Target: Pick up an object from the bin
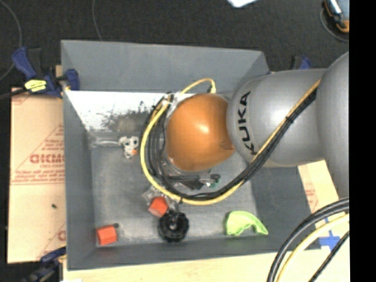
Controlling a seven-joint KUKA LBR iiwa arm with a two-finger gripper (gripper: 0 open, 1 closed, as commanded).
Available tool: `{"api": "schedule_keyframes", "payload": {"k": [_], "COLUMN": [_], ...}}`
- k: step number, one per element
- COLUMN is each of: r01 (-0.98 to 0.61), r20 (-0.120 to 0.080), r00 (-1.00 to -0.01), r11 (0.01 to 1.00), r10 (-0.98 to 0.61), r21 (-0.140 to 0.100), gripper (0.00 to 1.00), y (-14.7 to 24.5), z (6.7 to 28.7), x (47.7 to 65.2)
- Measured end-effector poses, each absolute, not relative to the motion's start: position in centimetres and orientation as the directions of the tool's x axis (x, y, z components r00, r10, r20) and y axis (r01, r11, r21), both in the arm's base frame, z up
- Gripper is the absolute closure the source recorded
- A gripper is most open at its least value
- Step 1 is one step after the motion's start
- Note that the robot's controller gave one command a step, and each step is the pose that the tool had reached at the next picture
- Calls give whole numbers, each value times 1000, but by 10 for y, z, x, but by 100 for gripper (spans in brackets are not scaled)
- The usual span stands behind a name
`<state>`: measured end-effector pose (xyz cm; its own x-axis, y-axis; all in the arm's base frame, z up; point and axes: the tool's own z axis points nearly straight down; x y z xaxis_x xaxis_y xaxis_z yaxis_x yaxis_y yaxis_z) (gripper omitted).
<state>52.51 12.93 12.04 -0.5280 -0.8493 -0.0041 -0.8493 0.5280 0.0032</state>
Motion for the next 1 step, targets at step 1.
{"api": "schedule_keyframes", "payload": {"k": [1], "r01": [-831], "r20": [-16], "r00": [-556], "r11": [556], "r10": [-831], "r21": [-8], "gripper": [100], "y": [121], "z": [200], "x": [544]}}
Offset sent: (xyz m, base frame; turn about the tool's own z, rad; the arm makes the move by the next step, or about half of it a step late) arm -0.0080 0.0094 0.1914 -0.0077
